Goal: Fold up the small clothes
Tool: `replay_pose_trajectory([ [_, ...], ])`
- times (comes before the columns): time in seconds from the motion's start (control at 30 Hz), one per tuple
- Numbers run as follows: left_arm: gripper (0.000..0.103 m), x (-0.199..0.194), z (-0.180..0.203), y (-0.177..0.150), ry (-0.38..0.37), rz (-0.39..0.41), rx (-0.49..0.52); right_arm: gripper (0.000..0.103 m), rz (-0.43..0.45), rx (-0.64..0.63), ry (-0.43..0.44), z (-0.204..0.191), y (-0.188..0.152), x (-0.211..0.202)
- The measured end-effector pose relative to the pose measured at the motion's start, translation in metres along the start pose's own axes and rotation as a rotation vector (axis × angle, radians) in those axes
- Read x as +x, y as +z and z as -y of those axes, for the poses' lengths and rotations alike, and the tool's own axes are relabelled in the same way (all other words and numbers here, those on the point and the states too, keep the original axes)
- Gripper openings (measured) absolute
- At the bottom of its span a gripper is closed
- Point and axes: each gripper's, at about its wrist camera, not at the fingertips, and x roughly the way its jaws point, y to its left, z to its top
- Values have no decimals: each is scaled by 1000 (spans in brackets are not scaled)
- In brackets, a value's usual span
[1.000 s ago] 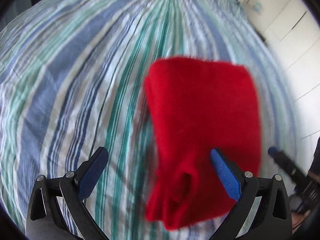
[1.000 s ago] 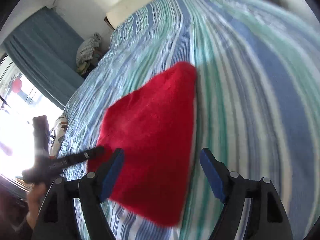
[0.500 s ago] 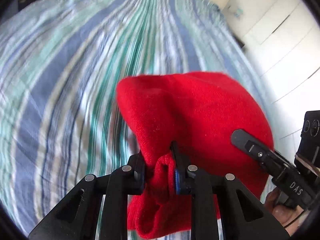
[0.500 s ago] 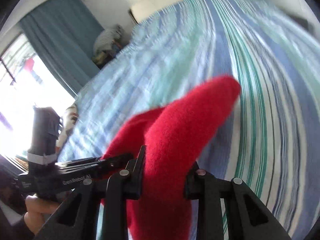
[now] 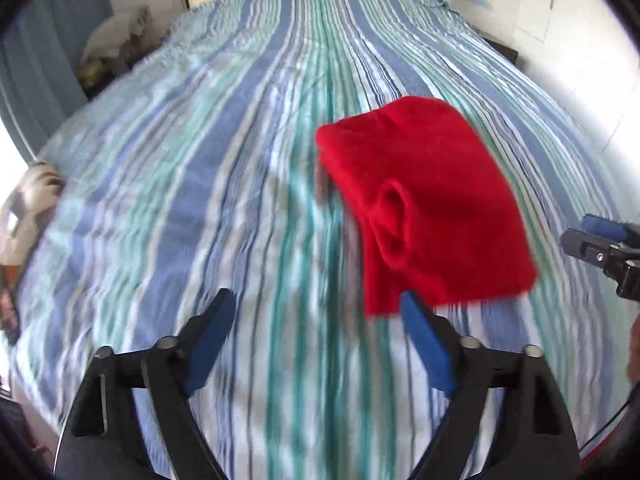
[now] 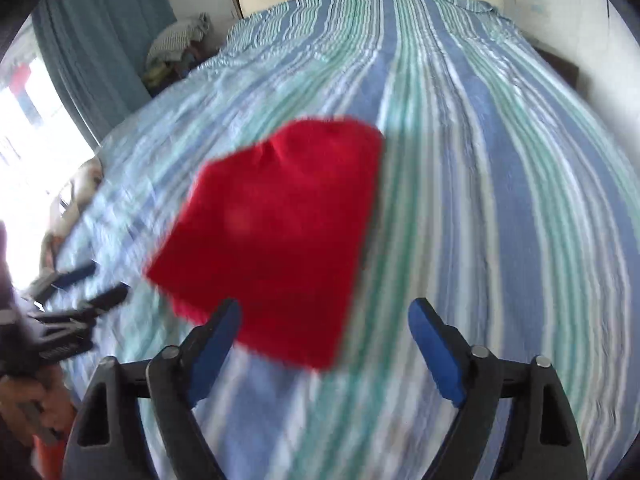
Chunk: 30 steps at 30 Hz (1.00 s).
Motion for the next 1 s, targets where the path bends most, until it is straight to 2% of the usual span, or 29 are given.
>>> replay_pose_trajectory([
  [0.03,98,-12,3,-12,40,25,23,89,-4,-11,-18,2,-11,-5],
  [0.1,100,-36,14,-33,95,72,63,89,-7,-27,-46,4,-40,-23],
  [0.2,101,-67,29,-51,167,80,83,91,18,-27,-51,-3,-79,-62],
  [0.27,101,-89,35,-61,205,82,66,96,38,-25,-51,-9,-97,-85],
  [0.33,101,-108,36,-71,184,85,50,98,54,-24,-55,-16,-114,-114],
  [0.4,101,-129,38,-81,152,55,39,100,51,-30,-61,-25,-130,-141],
  [0.47,101,-148,41,-89,166,13,48,100,35,-49,-60,-33,-142,-162],
  [0.57,101,-176,46,-101,165,-9,96,100,22,-79,-57,-48,-155,-190],
  [0.63,101,-192,47,-107,154,-8,92,100,19,-94,-77,-58,-164,-209],
  [0.87,101,-214,46,-109,118,32,70,100,28,-131,-83,-78,-175,-226],
  [1.0,101,-212,45,-109,87,19,56,100,37,-121,-95,-77,-177,-229],
])
